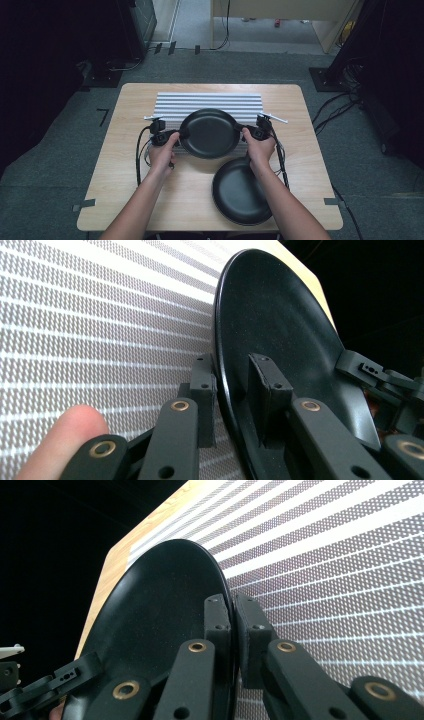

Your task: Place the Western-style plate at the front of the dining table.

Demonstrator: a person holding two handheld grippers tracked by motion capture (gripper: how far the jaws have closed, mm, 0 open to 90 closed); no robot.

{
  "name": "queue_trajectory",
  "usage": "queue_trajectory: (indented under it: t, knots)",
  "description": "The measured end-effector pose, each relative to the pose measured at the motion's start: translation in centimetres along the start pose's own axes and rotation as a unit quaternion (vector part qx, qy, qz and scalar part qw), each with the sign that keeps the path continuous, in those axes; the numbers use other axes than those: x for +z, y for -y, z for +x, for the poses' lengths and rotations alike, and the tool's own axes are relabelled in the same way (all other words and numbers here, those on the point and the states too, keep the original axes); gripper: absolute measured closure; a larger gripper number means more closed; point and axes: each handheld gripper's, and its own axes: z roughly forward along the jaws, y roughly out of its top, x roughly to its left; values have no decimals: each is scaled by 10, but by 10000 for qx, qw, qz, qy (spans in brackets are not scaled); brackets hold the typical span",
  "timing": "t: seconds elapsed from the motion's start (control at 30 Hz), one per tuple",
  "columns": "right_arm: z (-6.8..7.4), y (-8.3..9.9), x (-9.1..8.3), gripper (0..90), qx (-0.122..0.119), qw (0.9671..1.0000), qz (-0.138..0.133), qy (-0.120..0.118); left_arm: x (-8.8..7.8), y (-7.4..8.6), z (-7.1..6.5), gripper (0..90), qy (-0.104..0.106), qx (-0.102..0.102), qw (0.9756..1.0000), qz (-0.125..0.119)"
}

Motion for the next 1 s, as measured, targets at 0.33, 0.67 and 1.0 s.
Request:
queue_trajectory:
  t: [0.33,0.67,1.0]
  knots:
    - [1,-15,18,852,86,9999,1,115,13,-20,4,739,-120,-35,9999,3]
    - [4,-32,34,846,-35,9996,-67,271,28,-38,9,734,-189,-106,9998,5]
    - [-2,-34,53,830,-120,9991,2,404,39,-42,18,732,-406,-156,9990,78]
